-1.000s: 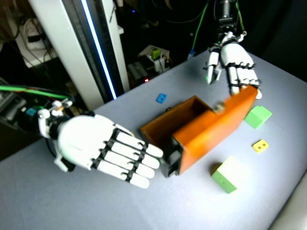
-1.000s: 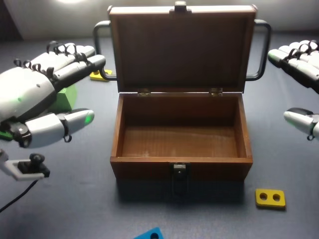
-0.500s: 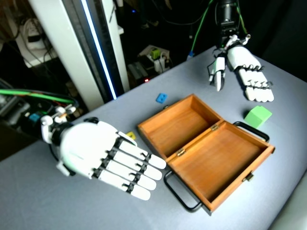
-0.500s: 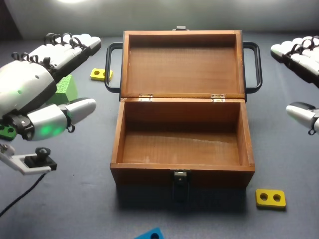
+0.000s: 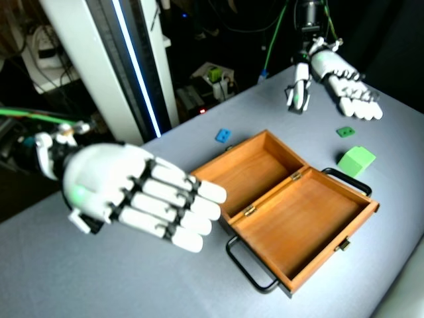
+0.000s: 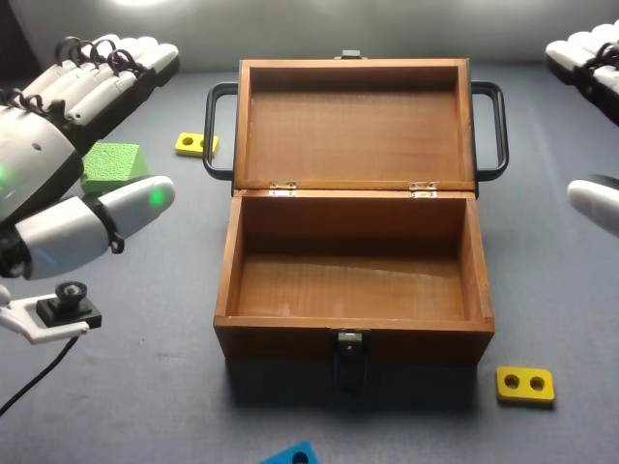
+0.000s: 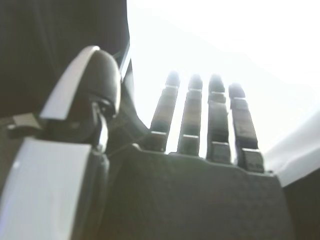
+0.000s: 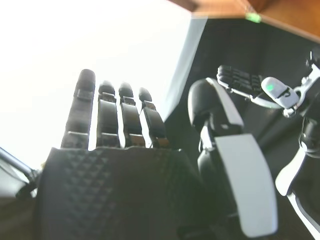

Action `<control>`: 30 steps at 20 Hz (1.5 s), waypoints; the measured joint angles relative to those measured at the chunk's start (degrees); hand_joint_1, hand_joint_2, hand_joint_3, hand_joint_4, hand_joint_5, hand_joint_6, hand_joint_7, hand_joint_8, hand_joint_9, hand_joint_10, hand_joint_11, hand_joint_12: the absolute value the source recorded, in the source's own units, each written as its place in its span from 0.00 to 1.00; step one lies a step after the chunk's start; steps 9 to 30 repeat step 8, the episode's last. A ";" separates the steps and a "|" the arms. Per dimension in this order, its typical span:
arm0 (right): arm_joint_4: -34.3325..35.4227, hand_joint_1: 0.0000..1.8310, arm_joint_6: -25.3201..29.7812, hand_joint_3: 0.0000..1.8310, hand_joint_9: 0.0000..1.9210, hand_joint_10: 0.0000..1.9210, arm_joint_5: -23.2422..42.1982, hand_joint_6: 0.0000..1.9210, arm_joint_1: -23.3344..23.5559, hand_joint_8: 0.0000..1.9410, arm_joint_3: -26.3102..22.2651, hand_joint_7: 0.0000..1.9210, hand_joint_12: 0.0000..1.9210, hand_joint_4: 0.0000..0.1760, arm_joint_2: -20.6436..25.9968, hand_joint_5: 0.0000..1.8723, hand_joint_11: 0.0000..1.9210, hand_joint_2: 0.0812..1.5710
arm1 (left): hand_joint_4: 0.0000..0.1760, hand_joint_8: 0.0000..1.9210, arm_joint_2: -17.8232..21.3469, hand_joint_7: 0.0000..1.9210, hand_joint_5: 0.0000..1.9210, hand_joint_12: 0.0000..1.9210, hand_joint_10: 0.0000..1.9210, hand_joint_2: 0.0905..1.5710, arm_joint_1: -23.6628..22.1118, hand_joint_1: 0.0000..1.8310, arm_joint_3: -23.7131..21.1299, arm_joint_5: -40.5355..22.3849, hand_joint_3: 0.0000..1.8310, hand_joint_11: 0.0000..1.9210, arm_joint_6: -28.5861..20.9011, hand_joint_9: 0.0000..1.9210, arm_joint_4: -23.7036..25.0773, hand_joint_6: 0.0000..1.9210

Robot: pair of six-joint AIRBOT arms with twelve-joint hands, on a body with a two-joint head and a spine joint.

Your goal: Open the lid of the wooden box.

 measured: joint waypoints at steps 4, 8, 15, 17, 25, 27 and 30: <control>0.28 0.04 -0.02 0.00 0.00 0.00 5.38 0.00 -1.84 0.00 -1.18 0.00 0.00 0.03 1.66 0.00 0.00 0.86 | 0.52 0.00 1.03 0.00 0.00 0.00 0.00 0.88 0.96 0.08 -1.42 -3.54 0.00 0.00 0.85 0.00 -0.48 0.00; -0.37 0.05 -0.02 0.00 0.00 0.00 10.10 0.00 -3.58 0.00 -2.69 0.00 0.00 0.35 3.23 0.00 0.00 0.86 | 0.77 0.00 1.86 0.00 0.00 0.00 0.00 0.86 2.14 0.00 -2.40 -7.32 0.00 0.00 1.79 0.00 -1.09 0.00; -0.37 0.05 -0.02 0.00 0.00 0.00 10.10 0.00 -3.58 0.00 -2.69 0.00 0.00 0.35 3.23 0.00 0.00 0.86 | 0.77 0.00 1.86 0.00 0.00 0.00 0.00 0.86 2.14 0.00 -2.40 -7.32 0.00 0.00 1.79 0.00 -1.09 0.00; -0.37 0.05 -0.02 0.00 0.00 0.00 10.10 0.00 -3.58 0.00 -2.69 0.00 0.00 0.35 3.23 0.00 0.00 0.86 | 0.77 0.00 1.86 0.00 0.00 0.00 0.00 0.86 2.14 0.00 -2.40 -7.32 0.00 0.00 1.79 0.00 -1.09 0.00; -0.37 0.05 -0.02 0.00 0.00 0.00 10.10 0.00 -3.58 0.00 -2.69 0.00 0.00 0.35 3.23 0.00 0.00 0.86 | 0.77 0.00 1.86 0.00 0.00 0.00 0.00 0.86 2.14 0.00 -2.40 -7.32 0.00 0.00 1.79 0.00 -1.09 0.00; -0.37 0.05 -0.02 0.00 0.00 0.00 10.10 0.00 -3.58 0.00 -2.69 0.00 0.00 0.35 3.23 0.00 0.00 0.86 | 0.77 0.00 1.86 0.00 0.00 0.00 0.00 0.86 2.14 0.00 -2.40 -7.32 0.00 0.00 1.79 0.00 -1.09 0.00; -0.37 0.05 -0.02 0.00 0.00 0.00 10.10 0.00 -3.58 0.00 -2.69 0.00 0.00 0.35 3.23 0.00 0.00 0.86 | 0.77 0.00 1.86 0.00 0.00 0.00 0.00 0.86 2.14 0.00 -2.40 -7.32 0.00 0.00 1.79 0.00 -1.09 0.00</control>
